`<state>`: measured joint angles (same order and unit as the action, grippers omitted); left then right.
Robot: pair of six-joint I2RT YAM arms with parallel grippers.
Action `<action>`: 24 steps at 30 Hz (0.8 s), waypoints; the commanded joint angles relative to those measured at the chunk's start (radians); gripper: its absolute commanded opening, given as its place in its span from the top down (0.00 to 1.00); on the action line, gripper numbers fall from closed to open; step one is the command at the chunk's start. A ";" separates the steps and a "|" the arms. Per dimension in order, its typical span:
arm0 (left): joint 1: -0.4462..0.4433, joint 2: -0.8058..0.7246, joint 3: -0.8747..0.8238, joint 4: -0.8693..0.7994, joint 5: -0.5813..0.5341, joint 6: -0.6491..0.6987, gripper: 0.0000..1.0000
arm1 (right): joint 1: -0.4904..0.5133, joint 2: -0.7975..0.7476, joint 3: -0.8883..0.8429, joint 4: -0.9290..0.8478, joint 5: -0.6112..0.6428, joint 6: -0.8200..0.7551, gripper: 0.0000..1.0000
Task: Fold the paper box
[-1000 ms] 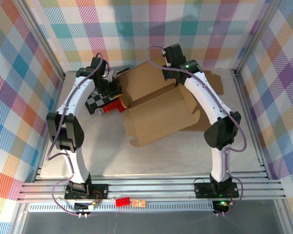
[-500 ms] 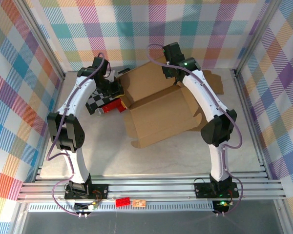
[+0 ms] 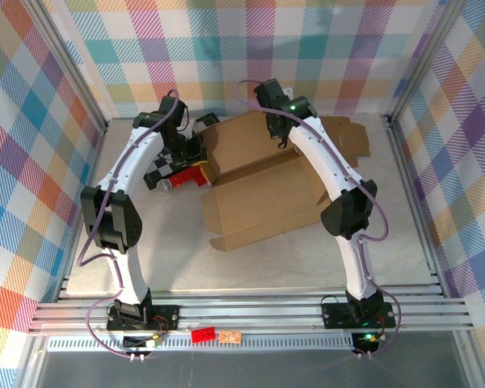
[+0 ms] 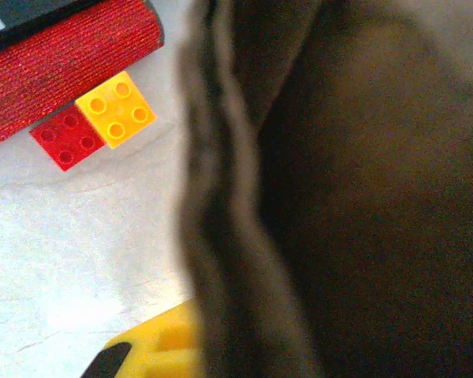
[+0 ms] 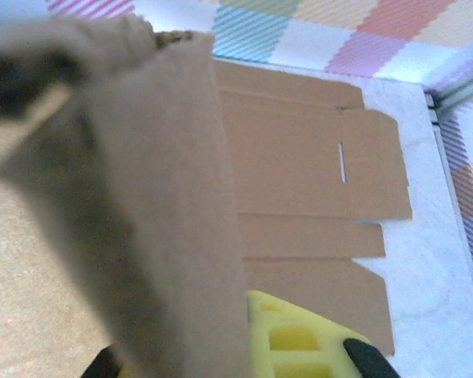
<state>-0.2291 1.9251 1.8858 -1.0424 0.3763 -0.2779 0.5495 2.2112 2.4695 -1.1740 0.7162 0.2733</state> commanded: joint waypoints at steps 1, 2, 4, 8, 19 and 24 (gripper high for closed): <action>-0.018 0.001 0.046 -0.030 -0.020 -0.043 1.00 | 0.016 0.007 -0.021 -0.118 0.091 0.142 1.00; -0.024 0.002 0.041 -0.035 -0.035 -0.043 1.00 | 0.019 -0.008 -0.058 -0.113 0.078 0.157 1.00; -0.034 -0.002 0.022 -0.039 -0.061 -0.042 1.00 | 0.020 -0.047 -0.143 -0.087 0.049 0.186 1.00; -0.056 -0.024 -0.081 0.023 -0.095 -0.068 1.00 | 0.023 -0.169 -0.395 0.059 -0.001 0.189 1.00; -0.133 0.008 -0.277 0.237 -0.190 -0.149 1.00 | 0.026 -0.296 -0.742 0.136 -0.047 0.295 1.00; -0.152 0.049 -0.306 0.309 -0.211 -0.166 0.95 | 0.026 -0.297 -0.794 0.155 -0.046 0.307 1.00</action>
<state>-0.3729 1.9526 1.5913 -0.8505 0.2138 -0.3985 0.5762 1.9354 1.6978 -0.9981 0.6880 0.5411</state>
